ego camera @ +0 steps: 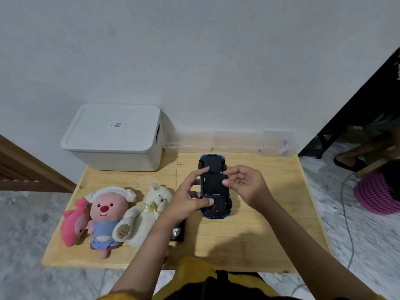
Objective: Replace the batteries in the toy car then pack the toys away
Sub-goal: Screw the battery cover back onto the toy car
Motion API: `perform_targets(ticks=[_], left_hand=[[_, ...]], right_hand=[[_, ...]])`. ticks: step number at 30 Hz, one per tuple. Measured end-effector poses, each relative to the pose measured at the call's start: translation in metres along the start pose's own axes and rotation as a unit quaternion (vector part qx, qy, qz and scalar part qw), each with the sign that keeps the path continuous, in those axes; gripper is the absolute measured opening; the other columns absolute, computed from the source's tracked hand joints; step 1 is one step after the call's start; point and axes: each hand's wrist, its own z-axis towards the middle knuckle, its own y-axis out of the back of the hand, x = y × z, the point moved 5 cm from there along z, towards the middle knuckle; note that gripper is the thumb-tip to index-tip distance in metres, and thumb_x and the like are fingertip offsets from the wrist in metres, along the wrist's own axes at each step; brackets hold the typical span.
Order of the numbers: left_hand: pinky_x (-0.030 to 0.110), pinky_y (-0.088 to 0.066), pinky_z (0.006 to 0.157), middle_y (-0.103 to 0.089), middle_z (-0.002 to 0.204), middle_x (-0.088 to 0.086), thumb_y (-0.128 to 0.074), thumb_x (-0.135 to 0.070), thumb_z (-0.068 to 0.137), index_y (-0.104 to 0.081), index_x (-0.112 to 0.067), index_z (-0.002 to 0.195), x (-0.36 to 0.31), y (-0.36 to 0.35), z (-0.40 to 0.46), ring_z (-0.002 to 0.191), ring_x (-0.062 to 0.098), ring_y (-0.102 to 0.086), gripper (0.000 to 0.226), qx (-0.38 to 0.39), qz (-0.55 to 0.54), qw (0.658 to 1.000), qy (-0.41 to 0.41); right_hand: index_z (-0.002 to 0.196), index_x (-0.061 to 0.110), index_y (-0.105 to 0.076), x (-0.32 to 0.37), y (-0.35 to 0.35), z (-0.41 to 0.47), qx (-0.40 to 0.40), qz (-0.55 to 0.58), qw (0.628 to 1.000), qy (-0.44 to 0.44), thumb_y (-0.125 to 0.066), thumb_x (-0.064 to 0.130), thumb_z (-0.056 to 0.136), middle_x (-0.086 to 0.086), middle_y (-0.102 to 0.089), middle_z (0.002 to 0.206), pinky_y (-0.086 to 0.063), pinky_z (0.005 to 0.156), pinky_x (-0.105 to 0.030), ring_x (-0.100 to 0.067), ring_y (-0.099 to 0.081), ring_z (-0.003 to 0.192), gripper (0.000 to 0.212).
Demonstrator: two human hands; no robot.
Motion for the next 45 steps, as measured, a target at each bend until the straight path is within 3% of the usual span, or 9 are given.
perform_targets(ticks=[6, 13, 18, 21, 25, 32, 41, 45], left_hand=[[0.032, -0.053, 0.076, -0.054, 0.119, 0.013, -0.077, -0.011, 0.067, -0.049, -0.045, 0.128, -0.001, 0.009, 0.003, 0.077, 0.022, -0.053, 0.075, 0.007, 0.005, 1.0, -0.012], [0.026, -0.053, 0.073, -0.055, 0.118, 0.013, -0.077, -0.011, 0.067, -0.049, -0.044, 0.128, -0.001, 0.017, 0.008, 0.077, 0.02, -0.055, 0.075, 0.002, 0.004, 1.0, -0.011], [0.032, -0.052, 0.075, -0.057, 0.116, 0.007, -0.077, -0.012, 0.067, -0.048, -0.045, 0.128, -0.004, 0.023, 0.014, 0.081, 0.021, -0.055, 0.076, -0.003, 0.013, 1.0, -0.013], [0.031, -0.051, 0.073, -0.057, 0.114, 0.004, -0.076, -0.013, 0.067, -0.048, -0.049, 0.126, -0.007, 0.025, 0.017, 0.079, 0.016, -0.055, 0.075, 0.0, 0.014, 1.0, -0.011], [0.034, -0.05, 0.075, -0.056, 0.116, 0.007, -0.077, -0.014, 0.067, -0.049, -0.051, 0.125, -0.009, 0.026, 0.021, 0.078, 0.02, -0.052, 0.075, 0.002, 0.016, 1.0, -0.011], [0.047, -0.052, 0.078, -0.054, 0.119, 0.011, -0.078, -0.011, 0.066, -0.049, -0.049, 0.126, -0.011, 0.026, 0.029, 0.08, 0.027, -0.054, 0.077, 0.009, 0.0, 1.0, -0.006], [0.043, -0.051, 0.076, -0.057, 0.114, 0.004, -0.076, -0.008, 0.065, -0.051, -0.048, 0.124, -0.015, 0.022, 0.032, 0.079, 0.022, -0.052, 0.076, 0.014, 0.005, 1.0, -0.012], [0.037, -0.05, 0.072, -0.058, 0.115, 0.006, -0.075, -0.009, 0.065, -0.051, -0.048, 0.124, -0.015, 0.022, 0.031, 0.076, 0.019, -0.051, 0.075, 0.012, 0.004, 1.0, -0.014]], right_hand=[[0.087, 0.017, -0.069, 0.005, -0.005, 0.006, 0.005, -0.024, 1.0, 0.014, -0.074, 0.001, 0.076, -0.005, -0.062, 0.07, -0.048, 0.065, -0.016, -0.008, -0.055, 0.062, 0.02], [0.085, 0.021, -0.07, 0.007, -0.01, 0.017, 0.005, -0.067, 0.998, 0.005, -0.076, 0.004, 0.074, -0.001, -0.063, 0.079, -0.052, 0.07, -0.023, -0.013, -0.054, 0.068, 0.021], [0.082, 0.02, -0.07, 0.013, -0.011, 0.025, 0.009, -0.047, 0.999, 0.004, -0.075, 0.003, 0.075, -0.014, -0.07, 0.084, -0.054, 0.071, -0.021, -0.015, -0.061, 0.072, 0.019], [0.082, 0.015, -0.07, 0.014, -0.011, 0.029, 0.013, -0.015, 1.0, -0.008, -0.074, -0.001, 0.076, -0.021, -0.069, 0.084, -0.057, 0.072, -0.026, -0.016, -0.064, 0.069, 0.017], [0.082, 0.014, -0.07, 0.012, -0.01, 0.035, 0.022, 0.006, 0.999, -0.024, -0.072, -0.002, 0.077, -0.018, -0.069, 0.079, -0.056, 0.069, -0.028, -0.016, -0.065, 0.065, 0.017], [0.084, 0.009, -0.069, 0.015, -0.007, 0.037, 0.006, 0.028, 0.999, -0.018, -0.071, -0.004, 0.077, -0.014, -0.068, 0.075, -0.053, 0.063, -0.02, -0.01, -0.064, 0.061, 0.015], [0.076, 0.019, -0.072, 0.02, -0.004, 0.038, -0.006, -0.032, 0.999, -0.031, -0.076, 0.002, 0.074, -0.011, -0.071, 0.076, -0.058, 0.073, -0.031, -0.015, -0.066, 0.066, 0.018], [0.08, 0.016, -0.073, 0.023, -0.006, 0.039, -0.018, -0.09, 0.995, -0.04, -0.076, 0.006, 0.075, -0.004, -0.07, 0.072, -0.056, 0.073, -0.027, -0.01, -0.065, 0.065, 0.012]])
